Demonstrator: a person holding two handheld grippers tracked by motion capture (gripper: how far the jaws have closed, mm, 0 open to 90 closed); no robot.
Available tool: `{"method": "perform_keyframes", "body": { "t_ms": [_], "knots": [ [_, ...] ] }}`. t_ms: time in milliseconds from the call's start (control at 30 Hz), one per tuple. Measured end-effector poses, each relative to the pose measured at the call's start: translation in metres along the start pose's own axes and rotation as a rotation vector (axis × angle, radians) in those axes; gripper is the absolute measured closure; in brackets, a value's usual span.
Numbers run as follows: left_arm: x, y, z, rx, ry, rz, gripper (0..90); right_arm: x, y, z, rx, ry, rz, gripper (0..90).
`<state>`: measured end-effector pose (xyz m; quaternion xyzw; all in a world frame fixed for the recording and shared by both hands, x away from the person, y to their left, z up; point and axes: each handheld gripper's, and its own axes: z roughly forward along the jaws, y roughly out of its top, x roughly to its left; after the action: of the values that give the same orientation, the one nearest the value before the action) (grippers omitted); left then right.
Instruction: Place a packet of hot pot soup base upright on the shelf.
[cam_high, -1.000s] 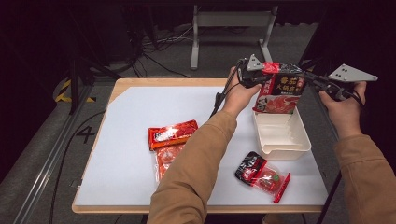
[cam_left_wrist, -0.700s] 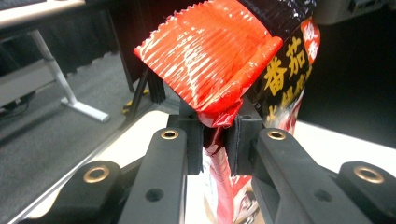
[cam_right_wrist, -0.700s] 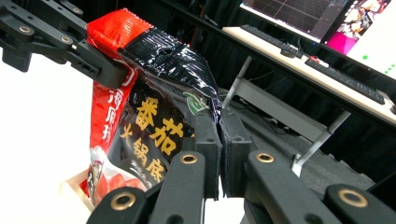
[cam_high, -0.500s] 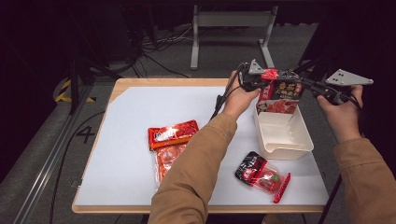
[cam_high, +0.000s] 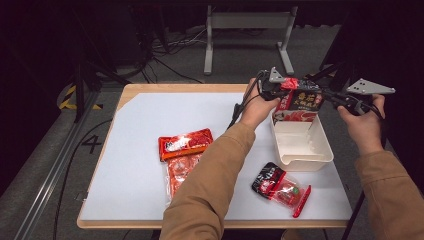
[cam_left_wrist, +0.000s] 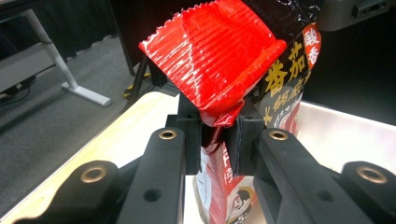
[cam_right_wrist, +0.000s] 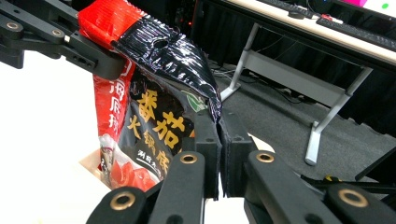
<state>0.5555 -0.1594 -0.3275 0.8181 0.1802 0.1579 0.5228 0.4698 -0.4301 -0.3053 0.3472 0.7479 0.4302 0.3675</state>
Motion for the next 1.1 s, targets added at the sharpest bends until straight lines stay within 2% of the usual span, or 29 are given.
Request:
{"method": "perform_keyframes", "body": {
  "t_ms": [100, 233, 333, 367, 433, 467, 567, 700, 767, 867, 967, 1067, 1100],
  "knots": [
    [0.0, 0.001, -0.002, 0.007, 0.004, -0.007, 76.5, 0.002, 0.002, 0.0, 0.007, -0.006, 0.0, 86.7],
    [0.0, 0.002, -0.007, 0.01, 0.012, -0.002, 70.3, 0.003, 0.002, -0.002, 0.004, 0.004, 0.019, 82.9],
    [0.002, 0.0, -0.014, 0.002, 0.013, -0.028, 63.3, 0.002, 0.003, -0.005, -0.001, 0.013, 0.041, 77.3],
    [0.002, -0.001, -0.016, -0.011, 0.011, -0.055, 59.6, 0.002, 0.003, -0.006, -0.006, 0.013, 0.048, 74.7],
    [0.004, -0.003, -0.021, -0.044, 0.0, -0.109, 49.2, 0.003, 0.005, -0.008, -0.023, 0.025, 0.077, 63.2],
    [0.004, -0.004, -0.025, -0.056, -0.004, -0.123, 45.2, 0.003, 0.005, -0.01, -0.033, 0.028, 0.087, 58.9],
    [0.003, -0.006, -0.037, -0.054, -0.022, -0.127, 38.5, 0.004, 0.006, -0.014, -0.036, 0.023, 0.088, 51.1],
    [-0.002, -0.01, -0.06, -0.068, -0.031, -0.157, 28.1, 0.009, 0.009, -0.021, -0.039, 0.025, 0.091, 44.3],
    [-0.006, -0.014, -0.074, -0.065, -0.043, -0.14, 28.0, 0.012, 0.01, -0.026, -0.052, 0.035, 0.109, 42.3],
    [-0.011, -0.022, -0.097, -0.049, -0.028, -0.098, 26.6, 0.018, 0.012, -0.033, -0.064, 0.046, 0.129, 42.2],
    [-0.013, -0.031, -0.119, -0.037, -0.027, -0.096, 25.8, 0.027, 0.014, -0.04, -0.069, 0.049, 0.125, 42.1],
    [-0.015, -0.039, -0.138, -0.037, -0.002, -0.075, 25.8, 0.039, 0.017, -0.044, -0.077, 0.053, 0.109, 42.2],
    [-0.017, -0.043, -0.144, -0.043, -0.005, -0.083, 25.8, 0.042, 0.017, -0.044, -0.081, 0.061, 0.111, 42.5]
  ]
}}
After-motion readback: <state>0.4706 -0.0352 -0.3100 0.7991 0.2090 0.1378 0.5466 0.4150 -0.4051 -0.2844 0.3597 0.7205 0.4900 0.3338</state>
